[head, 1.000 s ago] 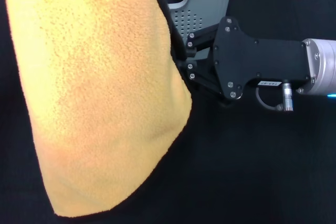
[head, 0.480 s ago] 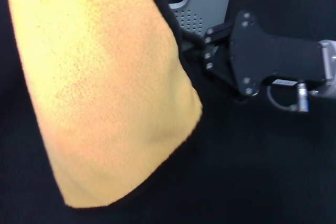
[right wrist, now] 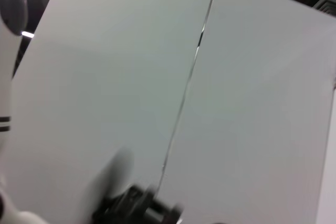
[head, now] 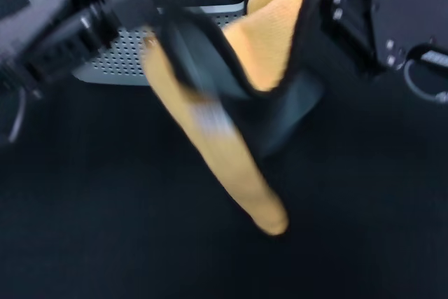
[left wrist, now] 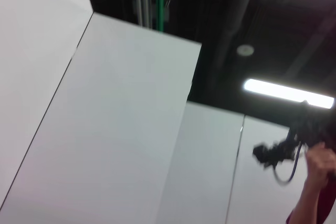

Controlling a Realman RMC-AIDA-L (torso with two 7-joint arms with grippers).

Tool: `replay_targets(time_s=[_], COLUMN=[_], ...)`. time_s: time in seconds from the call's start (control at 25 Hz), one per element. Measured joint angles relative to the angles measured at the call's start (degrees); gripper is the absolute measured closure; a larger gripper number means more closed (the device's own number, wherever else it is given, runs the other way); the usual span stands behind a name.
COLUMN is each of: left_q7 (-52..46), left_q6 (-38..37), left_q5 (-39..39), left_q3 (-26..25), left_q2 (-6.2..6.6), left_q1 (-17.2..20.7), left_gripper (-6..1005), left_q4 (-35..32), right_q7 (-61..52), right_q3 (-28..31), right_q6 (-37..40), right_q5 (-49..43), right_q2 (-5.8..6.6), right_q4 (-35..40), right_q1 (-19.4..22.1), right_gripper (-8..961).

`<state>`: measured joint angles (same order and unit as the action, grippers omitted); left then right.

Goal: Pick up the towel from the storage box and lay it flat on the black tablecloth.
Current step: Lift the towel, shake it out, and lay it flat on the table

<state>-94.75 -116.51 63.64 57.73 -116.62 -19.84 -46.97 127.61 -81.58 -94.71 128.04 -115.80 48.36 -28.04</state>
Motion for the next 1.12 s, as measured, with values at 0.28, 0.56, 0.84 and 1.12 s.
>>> replay_targets(time_s=[0.28, 0.56, 0.84, 1.12], left_q7=[8.4, 15.0, 37.3, 80.3], left_q6=[0.5, 3.7, 8.6, 3.0], left_q5=[3.6, 5.1, 5.5, 3.0], left_q3=[-0.6, -3.1, -3.1, -3.1], left_q2=[0.20, -0.62, -3.68, -3.91], left_q1=[1.7, 1.9, 3.2, 0.1], left_gripper=[750, 744, 696, 648], left_q4=[5.0, 9.0, 12.6, 31.4], right_q7=[-3.4, -7.8, -12.4, -16.3], right_q3=[3.4, 7.6, 8.3, 5.4], right_q6=[2.0, 2.7, 10.7, 26.1], right_q5=[0.0, 0.4, 4.2, 5.1], right_q2=[0.00, -0.08, -0.17, -0.38], right_q4=[3.6, 6.4, 11.3, 17.3], right_q1=[-0.1, 0.4, -0.2, -4.2], right_gripper=[952, 951, 951, 951])
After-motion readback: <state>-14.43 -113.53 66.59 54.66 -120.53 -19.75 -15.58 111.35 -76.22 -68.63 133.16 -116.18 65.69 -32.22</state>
